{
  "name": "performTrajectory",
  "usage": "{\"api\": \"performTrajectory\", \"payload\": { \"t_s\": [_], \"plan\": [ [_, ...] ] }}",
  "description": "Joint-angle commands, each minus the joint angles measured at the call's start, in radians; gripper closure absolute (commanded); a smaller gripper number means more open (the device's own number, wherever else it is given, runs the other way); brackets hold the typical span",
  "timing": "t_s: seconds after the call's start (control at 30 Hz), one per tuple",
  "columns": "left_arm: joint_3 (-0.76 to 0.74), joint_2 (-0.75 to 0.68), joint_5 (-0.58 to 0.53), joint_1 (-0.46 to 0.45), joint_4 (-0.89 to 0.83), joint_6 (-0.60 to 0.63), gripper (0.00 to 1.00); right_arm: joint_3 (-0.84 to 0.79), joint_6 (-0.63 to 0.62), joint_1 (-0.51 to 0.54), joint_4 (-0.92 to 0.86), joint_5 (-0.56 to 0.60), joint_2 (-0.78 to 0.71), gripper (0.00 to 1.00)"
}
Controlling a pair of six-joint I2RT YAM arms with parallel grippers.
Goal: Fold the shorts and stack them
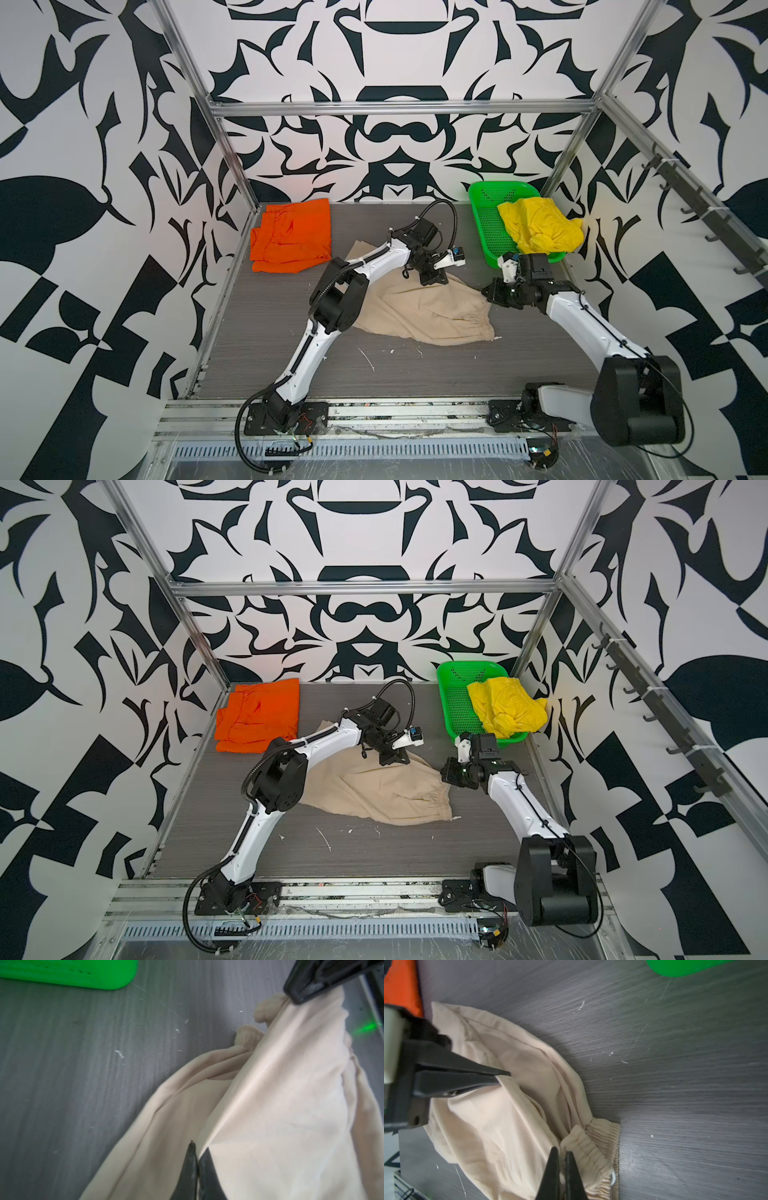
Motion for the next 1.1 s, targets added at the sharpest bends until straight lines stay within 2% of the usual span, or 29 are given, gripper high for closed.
{"api": "performTrajectory", "payload": {
  "t_s": [0.0, 0.03, 0.17, 0.23, 0.4, 0.5, 0.63, 0.73, 0.8, 0.9, 1.07],
  "plan": [
    [-0.002, -0.053, -0.113, 0.023, 0.053, -0.092, 1.00, 0.037, 0.070, 0.001, -0.026, 0.057, 0.006, 0.98],
    [-0.005, -0.049, -0.132, 0.024, 0.061, -0.103, 1.00, 0.038, 0.080, 0.001, -0.017, 0.066, 0.006, 0.91],
    [0.017, -0.014, -0.149, 0.025, 0.054, -0.123, 1.00, 0.077, 0.080, 0.002, -0.060, 0.131, -0.035, 0.53],
    [0.023, -0.005, -0.152, 0.026, 0.059, -0.141, 1.00, 0.100, 0.077, 0.004, -0.097, 0.171, -0.084, 0.45],
    [0.035, 0.012, -0.167, 0.026, 0.059, -0.166, 1.00, 0.077, 0.113, 0.058, -0.117, 0.198, -0.221, 0.44],
    [0.047, 0.024, -0.166, 0.026, 0.057, -0.174, 0.99, 0.018, 0.159, 0.172, -0.066, 0.184, -0.236, 0.46],
    [0.069, 0.049, -0.161, 0.026, 0.059, -0.188, 0.96, -0.064, 0.251, 0.300, 0.076, 0.155, -0.164, 0.47],
    [0.083, 0.076, -0.161, 0.025, 0.073, -0.207, 0.94, -0.098, 0.314, 0.311, 0.159, 0.135, -0.069, 0.47],
    [0.094, 0.092, -0.192, 0.025, 0.080, -0.232, 0.92, -0.102, 0.347, 0.310, 0.156, 0.175, -0.013, 0.47],
    [0.117, 0.116, -0.289, 0.026, 0.080, -0.281, 0.83, -0.097, 0.369, 0.298, 0.083, 0.254, 0.056, 0.48],
    [0.105, 0.048, -0.375, 0.029, 0.065, -0.358, 0.47, -0.066, 0.339, 0.291, 0.008, 0.257, 0.069, 0.47]
  ]
}}
